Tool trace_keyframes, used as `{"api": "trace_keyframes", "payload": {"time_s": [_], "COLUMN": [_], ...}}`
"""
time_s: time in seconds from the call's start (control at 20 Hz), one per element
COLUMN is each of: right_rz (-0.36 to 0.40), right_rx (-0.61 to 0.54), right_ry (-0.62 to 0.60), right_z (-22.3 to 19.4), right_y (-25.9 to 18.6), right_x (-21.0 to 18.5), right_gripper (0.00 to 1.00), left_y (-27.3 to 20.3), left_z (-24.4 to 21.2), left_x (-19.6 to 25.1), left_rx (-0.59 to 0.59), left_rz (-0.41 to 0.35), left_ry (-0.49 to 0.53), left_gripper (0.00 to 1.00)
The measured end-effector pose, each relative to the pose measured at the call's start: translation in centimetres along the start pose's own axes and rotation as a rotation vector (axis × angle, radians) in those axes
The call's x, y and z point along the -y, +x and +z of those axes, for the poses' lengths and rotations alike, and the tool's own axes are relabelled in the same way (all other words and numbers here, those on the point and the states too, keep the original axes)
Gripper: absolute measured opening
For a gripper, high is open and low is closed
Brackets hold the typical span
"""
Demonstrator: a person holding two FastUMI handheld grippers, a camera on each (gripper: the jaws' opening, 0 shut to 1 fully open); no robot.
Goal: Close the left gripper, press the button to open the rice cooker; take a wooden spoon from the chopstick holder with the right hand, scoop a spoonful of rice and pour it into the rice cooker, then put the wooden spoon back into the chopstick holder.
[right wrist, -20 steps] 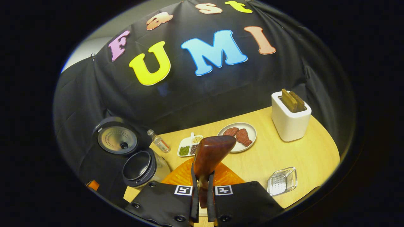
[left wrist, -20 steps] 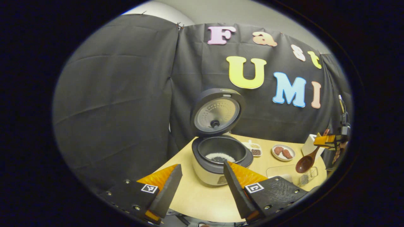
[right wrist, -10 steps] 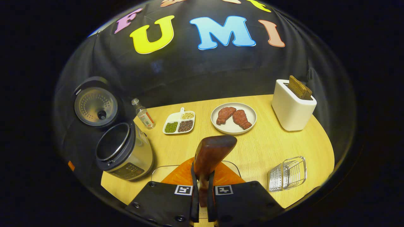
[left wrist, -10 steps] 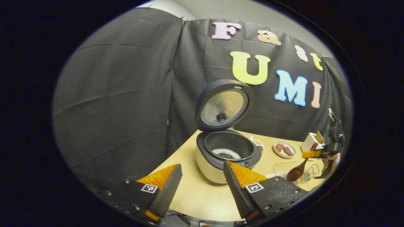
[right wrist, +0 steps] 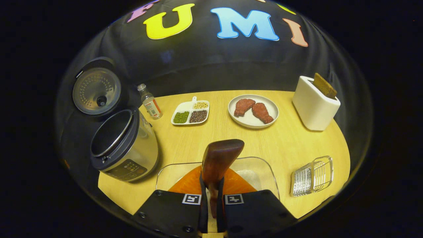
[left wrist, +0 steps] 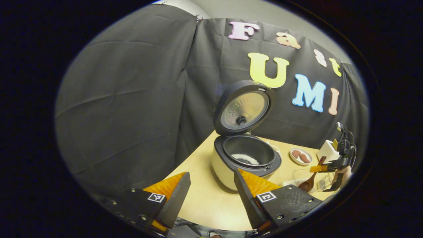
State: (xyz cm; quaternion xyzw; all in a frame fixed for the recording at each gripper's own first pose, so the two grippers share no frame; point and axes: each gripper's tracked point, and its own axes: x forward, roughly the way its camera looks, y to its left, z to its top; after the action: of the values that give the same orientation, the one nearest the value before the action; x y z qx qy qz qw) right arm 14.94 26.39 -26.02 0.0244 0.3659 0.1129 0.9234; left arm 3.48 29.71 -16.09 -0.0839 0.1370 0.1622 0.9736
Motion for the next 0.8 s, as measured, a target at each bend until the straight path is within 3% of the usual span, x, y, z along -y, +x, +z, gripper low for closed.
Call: {"api": "trace_keyframes", "payload": {"time_s": [0.1,0.15,0.35,0.65,0.8], "right_rz": [0.031,0.049,0.104,0.117,0.088], "right_rx": [-0.027,-0.041,-0.082,-0.067,-0.02], "right_ry": [0.06,0.096,0.2,0.227,0.281], "right_z": [-0.5,-0.7,-0.8,-0.2,0.9], "right_y": [-0.1,-0.1,-0.1,-1.3,-2.0], "right_x": [-1.3,-2.0,-4.1,-2.9,-0.6], "right_gripper": [0.16,0.12,0.12,0.12,0.12], "left_y": [-0.1,-0.2,-0.9,-1.1,-1.0], "left_z": [0.0,0.0,0.1,-0.1,0.1], "left_x": [-0.4,-0.5,-0.8,-0.5,-0.1], "left_rx": [0.001,0.002,0.021,0.02,0.026], "left_rz": [0.008,0.009,0.021,0.017,0.01], "left_ry": [-0.005,-0.012,-0.022,-0.004,0.008], "left_gripper": [0.85,0.85,0.85,0.85,0.85]}}
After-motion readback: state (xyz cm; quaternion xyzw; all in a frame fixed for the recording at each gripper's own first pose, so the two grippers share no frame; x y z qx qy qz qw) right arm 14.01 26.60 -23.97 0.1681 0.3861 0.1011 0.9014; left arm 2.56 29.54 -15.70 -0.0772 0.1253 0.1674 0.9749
